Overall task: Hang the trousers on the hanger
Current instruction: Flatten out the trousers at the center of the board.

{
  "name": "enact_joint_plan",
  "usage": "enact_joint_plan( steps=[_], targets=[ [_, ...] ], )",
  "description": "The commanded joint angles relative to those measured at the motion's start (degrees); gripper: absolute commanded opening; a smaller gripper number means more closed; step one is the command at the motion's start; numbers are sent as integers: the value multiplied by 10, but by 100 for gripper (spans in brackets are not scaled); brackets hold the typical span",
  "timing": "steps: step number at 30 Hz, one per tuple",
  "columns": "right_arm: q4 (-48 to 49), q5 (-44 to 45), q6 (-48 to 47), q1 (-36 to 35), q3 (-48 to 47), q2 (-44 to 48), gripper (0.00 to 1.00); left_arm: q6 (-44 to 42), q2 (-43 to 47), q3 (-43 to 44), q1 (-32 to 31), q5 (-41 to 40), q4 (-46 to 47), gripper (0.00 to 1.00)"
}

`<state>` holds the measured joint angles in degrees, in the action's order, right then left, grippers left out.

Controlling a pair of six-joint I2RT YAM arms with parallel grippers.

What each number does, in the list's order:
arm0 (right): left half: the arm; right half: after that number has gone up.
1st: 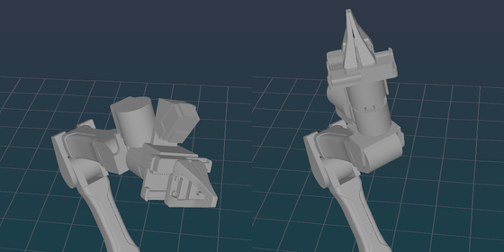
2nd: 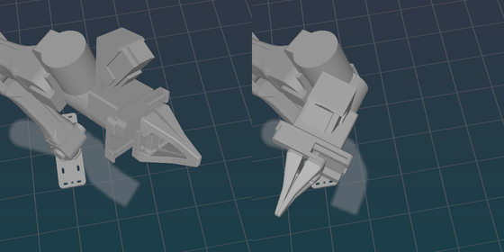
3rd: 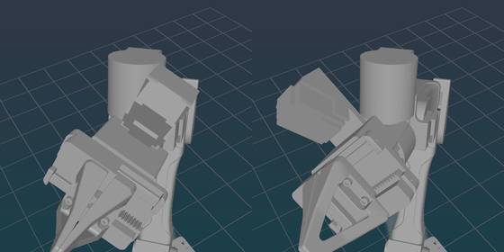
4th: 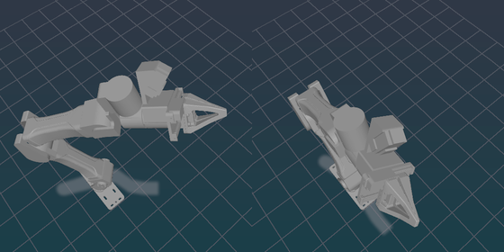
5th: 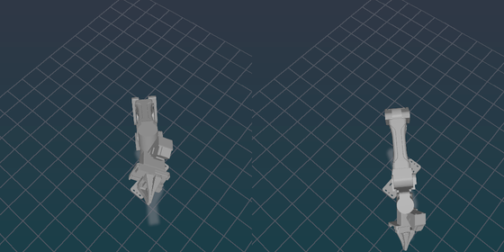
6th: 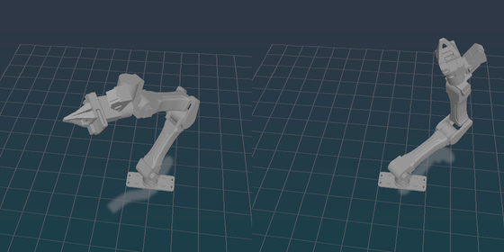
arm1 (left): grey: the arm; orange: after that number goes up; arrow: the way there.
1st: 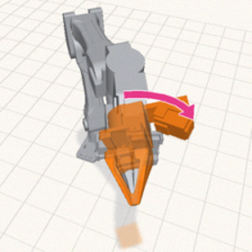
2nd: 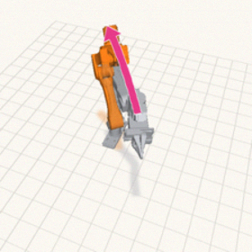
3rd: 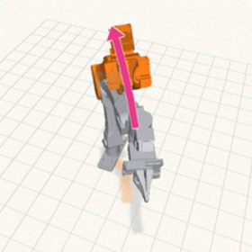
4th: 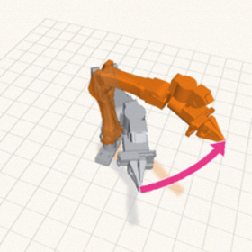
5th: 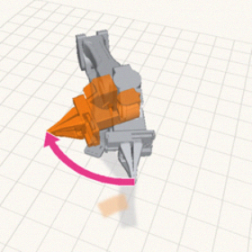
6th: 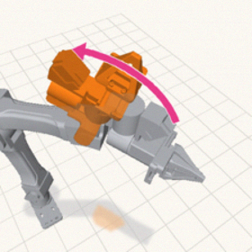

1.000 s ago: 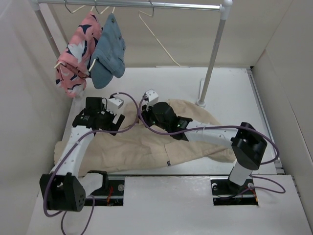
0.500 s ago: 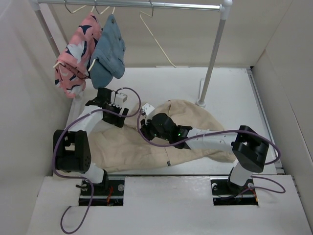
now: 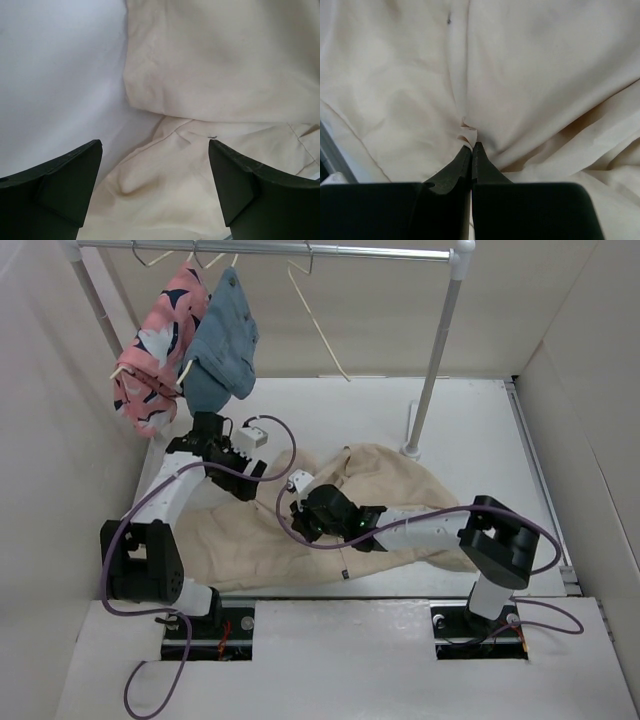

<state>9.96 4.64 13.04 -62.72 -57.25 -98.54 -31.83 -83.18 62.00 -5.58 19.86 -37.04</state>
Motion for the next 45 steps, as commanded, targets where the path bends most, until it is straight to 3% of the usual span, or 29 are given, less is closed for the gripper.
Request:
enact_joint_plan(
  steps=[1,10,14,18,19,23,24,26,27,29,30,32,33,34,39,41,45],
  targets=[
    [-6,11,-9,-5,1,-29,0,-50,21,27,-3,56,-35,85],
    [-12,3,-9,-16,1,-60,0,110,-95,51,-21,-26,57,84],
    [-12,3,-9,-21,-4,-60,0,131,-127,56,-34,-61,84,83],
    [-12,3,-4,-21,2,-65,0,131,-156,56,-55,-71,73,63],
    [-12,3,2,-21,7,-65,0,123,-161,56,-55,-71,60,49],
    [-12,25,22,-21,13,-46,0,109,-160,56,-55,-58,29,21],
    [-12,30,22,-21,13,-46,0,109,-160,56,-55,-65,28,0],
    [-12,30,22,-21,13,-46,1,109,-147,56,-55,-70,22,0],
    [-12,30,22,-21,13,-46,5,103,-147,56,-55,-75,22,0],
    [-23,24,27,-21,0,-41,24,103,-142,76,-55,-82,22,0],
    [-31,24,27,-21,-6,-34,51,103,-135,82,-55,-99,22,0],
    [-61,54,44,-21,-17,-18,65,103,-118,97,-55,-124,22,0],
    [-61,68,58,-21,-17,17,78,103,-106,114,-60,-140,22,0],
    [-61,80,64,-21,-7,39,100,98,-101,122,-68,-175,22,0],
    [-61,202,106,-21,48,192,100,45,-76,151,-102,-268,17,0],
    [-73,249,174,-9,71,275,100,33,-55,151,-115,-302,17,0],
    [-189,277,369,120,118,392,100,7,-31,130,-130,-346,22,0]
  ],
)
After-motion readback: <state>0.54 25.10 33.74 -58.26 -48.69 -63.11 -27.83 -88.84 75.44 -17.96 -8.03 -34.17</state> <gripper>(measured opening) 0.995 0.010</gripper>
